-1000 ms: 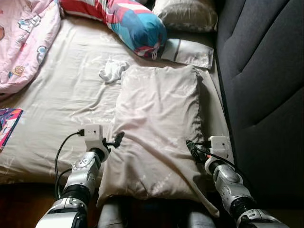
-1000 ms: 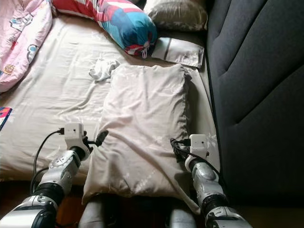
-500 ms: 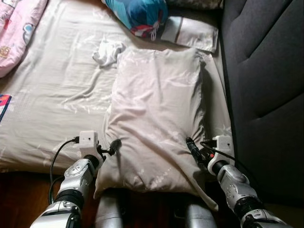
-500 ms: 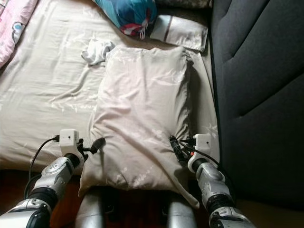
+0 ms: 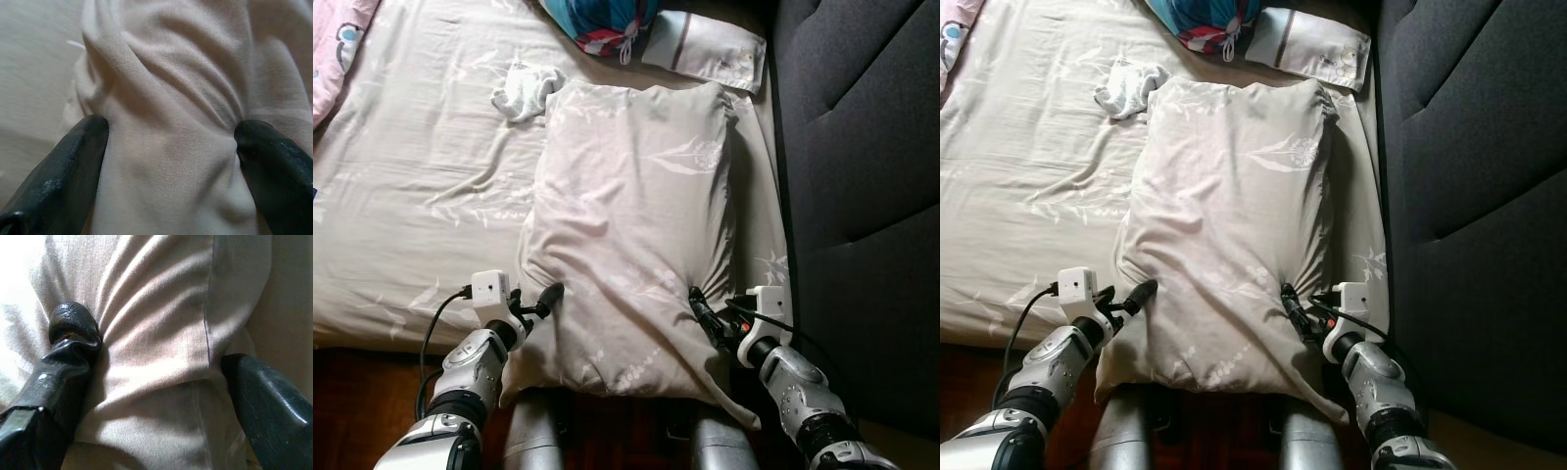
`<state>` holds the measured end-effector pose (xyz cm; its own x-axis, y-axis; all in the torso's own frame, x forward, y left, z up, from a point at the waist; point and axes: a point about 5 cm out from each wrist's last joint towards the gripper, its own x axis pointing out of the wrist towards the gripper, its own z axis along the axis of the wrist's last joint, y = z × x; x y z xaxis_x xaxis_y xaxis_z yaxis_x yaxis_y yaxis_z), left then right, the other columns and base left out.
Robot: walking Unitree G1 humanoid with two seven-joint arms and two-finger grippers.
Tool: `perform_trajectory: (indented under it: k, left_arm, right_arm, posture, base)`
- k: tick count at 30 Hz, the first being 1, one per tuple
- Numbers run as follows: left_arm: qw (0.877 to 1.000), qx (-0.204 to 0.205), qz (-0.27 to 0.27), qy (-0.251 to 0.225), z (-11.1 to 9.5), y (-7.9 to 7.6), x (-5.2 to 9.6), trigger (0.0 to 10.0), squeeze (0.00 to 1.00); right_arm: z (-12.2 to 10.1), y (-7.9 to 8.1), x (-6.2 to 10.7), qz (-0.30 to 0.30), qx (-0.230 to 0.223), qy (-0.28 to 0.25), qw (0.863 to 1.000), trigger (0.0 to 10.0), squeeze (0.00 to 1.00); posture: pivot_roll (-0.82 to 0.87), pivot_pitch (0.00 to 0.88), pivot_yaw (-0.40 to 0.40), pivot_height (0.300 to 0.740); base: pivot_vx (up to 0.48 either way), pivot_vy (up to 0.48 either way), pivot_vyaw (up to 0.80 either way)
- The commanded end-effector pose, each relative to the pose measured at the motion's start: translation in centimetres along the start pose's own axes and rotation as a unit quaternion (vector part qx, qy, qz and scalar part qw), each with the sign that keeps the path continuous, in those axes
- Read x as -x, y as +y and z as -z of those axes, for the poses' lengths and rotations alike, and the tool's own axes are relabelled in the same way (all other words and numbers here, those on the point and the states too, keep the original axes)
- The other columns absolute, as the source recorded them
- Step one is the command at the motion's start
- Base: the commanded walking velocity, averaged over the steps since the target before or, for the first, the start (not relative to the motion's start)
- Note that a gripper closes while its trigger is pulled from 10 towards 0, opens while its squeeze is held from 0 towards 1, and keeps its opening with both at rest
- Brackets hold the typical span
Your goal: Clean up the room
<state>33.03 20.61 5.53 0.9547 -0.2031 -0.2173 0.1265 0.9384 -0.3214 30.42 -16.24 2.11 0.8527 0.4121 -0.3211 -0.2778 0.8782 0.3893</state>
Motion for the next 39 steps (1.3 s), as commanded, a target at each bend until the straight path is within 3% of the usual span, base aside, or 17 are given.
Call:
perform_trajectory:
  k: [1, 10, 11, 12, 39]
  left_arm:
    - [0.999, 0.021, 0.001, 0.049, 3.0, -0.2, 0.9, 10.0, 0.00]
    - [0.998, 0.020, 0.013, 0.061, 4.0, -1.1, 0.8, 10.0, 0.00]
    - [0.998, 0.019, 0.007, 0.062, 4.1, -1.0, 0.9, 4.5, 0.00]
    - [0.998, 0.017, 0.002, 0.065, 4.4, -1.0, 1.0, 0.0, 0.00]
    - [0.998, 0.038, 0.019, 0.048, 4.8, -2.2, 0.9, 0.0, 0.00]
  right_arm:
    - [4.9, 0.5, 1.2, -0.008, -0.033, 0.089, 0.995, 10.0, 0.00]
    - [5.4, 1.0, 1.4, -0.017, -0.031, 0.094, 0.995, 9.7, 0.00]
    - [5.3, 1.0, 1.4, -0.015, -0.034, 0.090, 0.995, 1.5, 0.00]
    - [5.2, 1.1, 1.3, -0.015, -0.037, 0.086, 0.995, 0.0, 0.00]
    - [5.8, 3.0, 0.3, -0.037, -0.027, 0.099, 0.994, 0.0, 0.00]
  posture:
    - [-0.17, 0.573, -0.102, 0.662]
    - [-0.18, 0.583, -0.113, 0.662]
    - [-0.18, 0.583, -0.113, 0.662]
    - [-0.17, 0.578, -0.112, 0.662]
    - [-0.14, 0.512, -0.091, 0.662]
  base:
    - [0.000, 0.000, 0.00]
    - [0.000, 0.000, 0.00]
    - [0.000, 0.000, 0.00]
    - [0.000, 0.000, 0.00]
    - [0.000, 0.000, 0.00]
